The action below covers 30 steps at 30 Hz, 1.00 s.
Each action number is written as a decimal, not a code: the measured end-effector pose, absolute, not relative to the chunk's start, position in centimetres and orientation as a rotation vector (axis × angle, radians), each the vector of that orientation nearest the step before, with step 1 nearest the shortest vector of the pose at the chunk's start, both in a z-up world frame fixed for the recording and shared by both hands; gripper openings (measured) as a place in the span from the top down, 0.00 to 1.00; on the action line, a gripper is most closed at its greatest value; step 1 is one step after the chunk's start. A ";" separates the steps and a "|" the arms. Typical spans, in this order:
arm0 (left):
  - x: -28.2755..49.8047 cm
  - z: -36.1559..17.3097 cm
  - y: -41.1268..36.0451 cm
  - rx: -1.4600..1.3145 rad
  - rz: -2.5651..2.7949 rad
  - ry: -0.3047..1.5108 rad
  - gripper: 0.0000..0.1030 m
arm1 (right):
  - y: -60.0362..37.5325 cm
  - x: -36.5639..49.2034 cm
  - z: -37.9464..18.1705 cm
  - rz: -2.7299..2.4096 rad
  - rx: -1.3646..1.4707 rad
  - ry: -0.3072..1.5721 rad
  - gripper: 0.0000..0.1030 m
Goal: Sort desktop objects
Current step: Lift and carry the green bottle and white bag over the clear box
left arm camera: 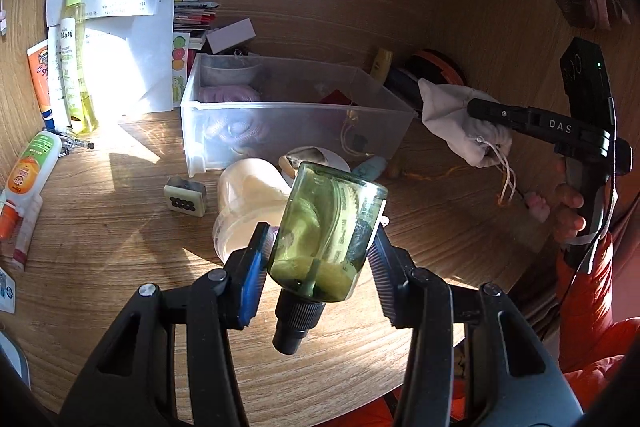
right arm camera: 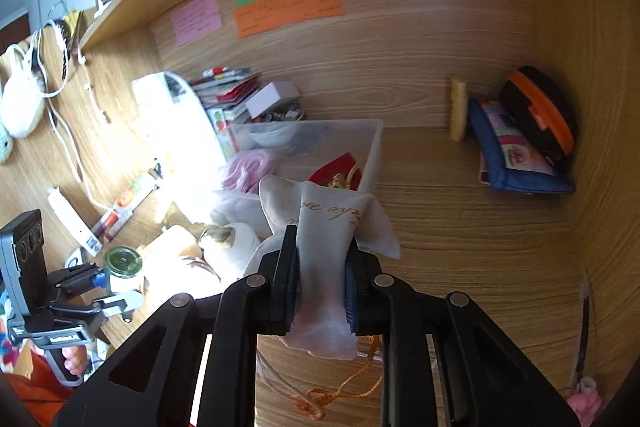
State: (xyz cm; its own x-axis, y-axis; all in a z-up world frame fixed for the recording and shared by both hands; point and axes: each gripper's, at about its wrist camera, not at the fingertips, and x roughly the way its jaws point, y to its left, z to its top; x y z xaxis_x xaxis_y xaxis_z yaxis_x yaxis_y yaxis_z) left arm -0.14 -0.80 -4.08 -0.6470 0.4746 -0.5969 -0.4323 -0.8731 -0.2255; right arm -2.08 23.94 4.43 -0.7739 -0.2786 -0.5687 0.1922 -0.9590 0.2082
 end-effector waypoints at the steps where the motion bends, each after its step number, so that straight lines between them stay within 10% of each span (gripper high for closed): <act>1: -0.3 -4.0 -0.9 -0.915 2.473 -0.091 0.54 | 24.3 -2.0 4.6 -2.732 0.903 -0.219 0.83; 30: -7.7 0.1 -1.5 -0.812 2.527 -0.073 0.54 | 21.9 -7.2 6.6 -2.675 0.819 -0.163 0.90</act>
